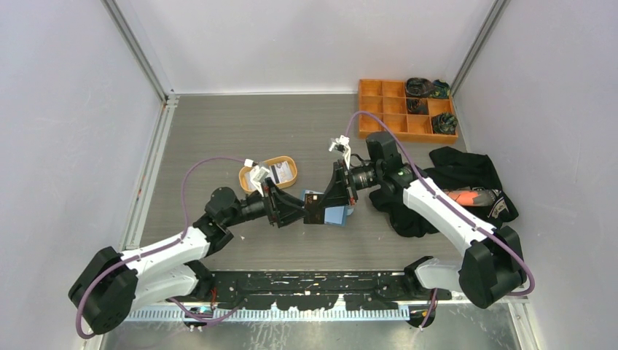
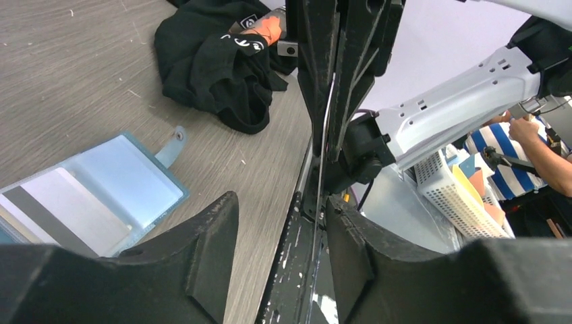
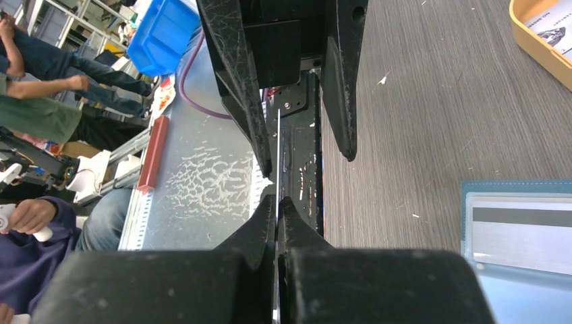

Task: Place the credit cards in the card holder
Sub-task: Pick up the credit card from the storage box.

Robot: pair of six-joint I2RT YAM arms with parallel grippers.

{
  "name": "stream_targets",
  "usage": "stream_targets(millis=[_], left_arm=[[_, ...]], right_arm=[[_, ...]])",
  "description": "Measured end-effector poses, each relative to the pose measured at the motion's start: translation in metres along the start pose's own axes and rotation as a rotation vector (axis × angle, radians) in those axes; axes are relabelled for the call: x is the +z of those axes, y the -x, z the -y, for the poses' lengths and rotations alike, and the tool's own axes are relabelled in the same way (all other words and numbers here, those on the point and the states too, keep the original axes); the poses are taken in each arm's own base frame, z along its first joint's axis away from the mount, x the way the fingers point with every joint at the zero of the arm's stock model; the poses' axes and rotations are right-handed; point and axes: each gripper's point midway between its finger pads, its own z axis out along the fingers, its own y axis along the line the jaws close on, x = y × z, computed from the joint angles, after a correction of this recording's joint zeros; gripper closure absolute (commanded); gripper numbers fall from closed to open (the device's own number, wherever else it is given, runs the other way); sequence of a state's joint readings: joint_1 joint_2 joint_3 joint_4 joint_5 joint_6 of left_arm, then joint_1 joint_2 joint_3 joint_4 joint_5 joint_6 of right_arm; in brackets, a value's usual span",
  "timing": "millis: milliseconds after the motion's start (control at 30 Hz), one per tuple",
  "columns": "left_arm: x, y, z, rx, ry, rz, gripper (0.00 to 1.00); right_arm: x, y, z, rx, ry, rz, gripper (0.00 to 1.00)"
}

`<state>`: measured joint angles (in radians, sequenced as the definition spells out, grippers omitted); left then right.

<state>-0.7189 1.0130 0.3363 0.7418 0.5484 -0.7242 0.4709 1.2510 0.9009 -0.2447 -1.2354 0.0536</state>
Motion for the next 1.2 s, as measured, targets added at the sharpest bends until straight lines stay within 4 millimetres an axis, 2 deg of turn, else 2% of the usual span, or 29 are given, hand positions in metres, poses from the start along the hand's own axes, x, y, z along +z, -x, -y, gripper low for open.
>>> stream_targets(millis=[133,167,233,267,333,467,533,700,833,900,967,1067,1200], left_arm=[[0.007,0.005,-0.001,-0.004,-0.001,0.006,0.59],[0.008,0.006,-0.001,-0.004,-0.002,0.007,0.67],[0.01,0.01,0.0,-0.006,-0.008,0.01,0.97],[0.011,0.011,0.002,-0.013,-0.015,0.01,1.0],[0.013,0.012,0.008,-0.009,-0.044,0.004,1.0],[0.013,0.013,0.009,-0.005,-0.047,0.009,1.0],[0.011,0.013,0.005,-0.007,-0.029,0.022,1.0],[-0.009,-0.002,-0.013,-0.036,0.075,0.042,1.0],[-0.026,-0.018,-0.033,-0.07,0.191,0.049,1.0],[-0.033,-0.021,-0.041,-0.084,0.246,0.051,1.0],[-0.036,-0.023,-0.048,-0.096,0.284,0.055,1.0],[-0.039,-0.028,-0.056,-0.122,0.323,0.055,1.0],[-0.038,-0.045,-0.071,-0.178,0.373,0.016,1.0]], right_arm=[[0.0,0.0,0.0,0.003,0.005,0.0,0.99],[0.0,-0.001,0.0,0.004,0.005,-0.001,0.99],[0.001,-0.001,0.002,0.006,0.004,-0.002,0.99],[0.001,-0.001,0.003,0.007,0.002,-0.001,0.99],[0.001,-0.001,0.006,0.005,-0.008,0.001,0.89],[-0.001,-0.004,0.009,-0.015,-0.019,-0.008,0.5],[-0.003,-0.012,0.013,-0.034,-0.051,-0.038,0.38],[-0.02,-0.022,0.027,-0.238,-0.193,-0.139,0.21],[-0.038,-0.04,0.026,-0.489,-0.256,-0.203,0.16],[-0.044,-0.057,0.025,-0.58,-0.249,-0.246,0.17],[-0.047,-0.076,0.029,-0.636,-0.229,-0.3,0.24],[-0.047,-0.1,0.039,-0.649,-0.196,-0.397,0.41],[-0.043,-0.134,0.055,-0.629,-0.133,-0.563,0.66]])
